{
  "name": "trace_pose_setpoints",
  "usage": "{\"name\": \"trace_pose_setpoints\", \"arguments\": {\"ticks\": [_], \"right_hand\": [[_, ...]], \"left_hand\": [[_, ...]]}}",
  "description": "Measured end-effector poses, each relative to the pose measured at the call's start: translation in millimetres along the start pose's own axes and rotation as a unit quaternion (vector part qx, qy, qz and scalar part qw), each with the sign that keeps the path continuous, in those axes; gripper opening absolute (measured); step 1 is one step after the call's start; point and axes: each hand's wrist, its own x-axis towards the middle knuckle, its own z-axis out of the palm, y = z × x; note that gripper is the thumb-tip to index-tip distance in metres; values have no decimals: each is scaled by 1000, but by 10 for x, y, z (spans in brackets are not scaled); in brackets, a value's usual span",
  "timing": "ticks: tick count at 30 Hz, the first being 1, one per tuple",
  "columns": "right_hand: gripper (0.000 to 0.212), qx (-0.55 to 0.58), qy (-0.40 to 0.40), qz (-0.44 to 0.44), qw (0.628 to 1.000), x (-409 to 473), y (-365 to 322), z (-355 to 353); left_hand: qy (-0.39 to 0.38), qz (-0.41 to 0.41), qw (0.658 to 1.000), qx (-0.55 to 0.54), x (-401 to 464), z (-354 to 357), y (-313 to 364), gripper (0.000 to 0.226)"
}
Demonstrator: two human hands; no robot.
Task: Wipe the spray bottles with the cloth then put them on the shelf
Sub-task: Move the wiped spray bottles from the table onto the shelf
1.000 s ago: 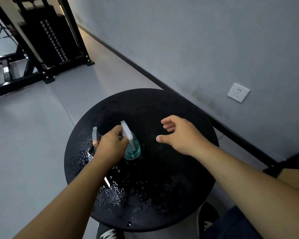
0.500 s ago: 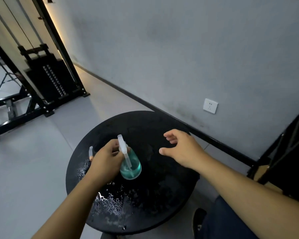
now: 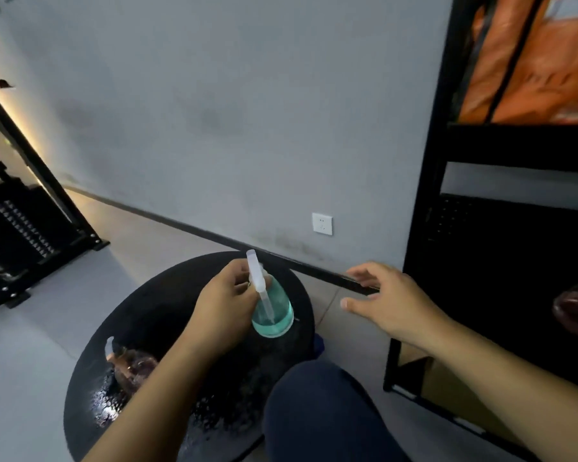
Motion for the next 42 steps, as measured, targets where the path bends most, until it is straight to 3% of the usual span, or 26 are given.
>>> {"name": "trace_pose_setpoints", "arguments": {"ticks": [13, 19, 29, 36, 42], "right_hand": [[51, 14, 105, 54, 993, -654, 786, -1182], [48, 30, 141, 90, 985, -890, 1246, -1481], [50, 76, 197, 151, 966, -1103, 1849, -1778], [52, 79, 225, 154, 959, -1030, 2054, -1857], [51, 92, 230, 167, 954, -1018, 2183, -1894]], "left_hand": [[-143, 65, 987, -11, -33, 1505, 673, 20], [-201, 114, 973, -16, -31, 2250, 893, 16], [-272, 128, 953, -24, 259, 3356, 1235, 15], [-289, 85, 954, -8, 457, 3924, 1263, 12], [-281, 107, 954, 6, 661, 4166, 1345, 13]]}}
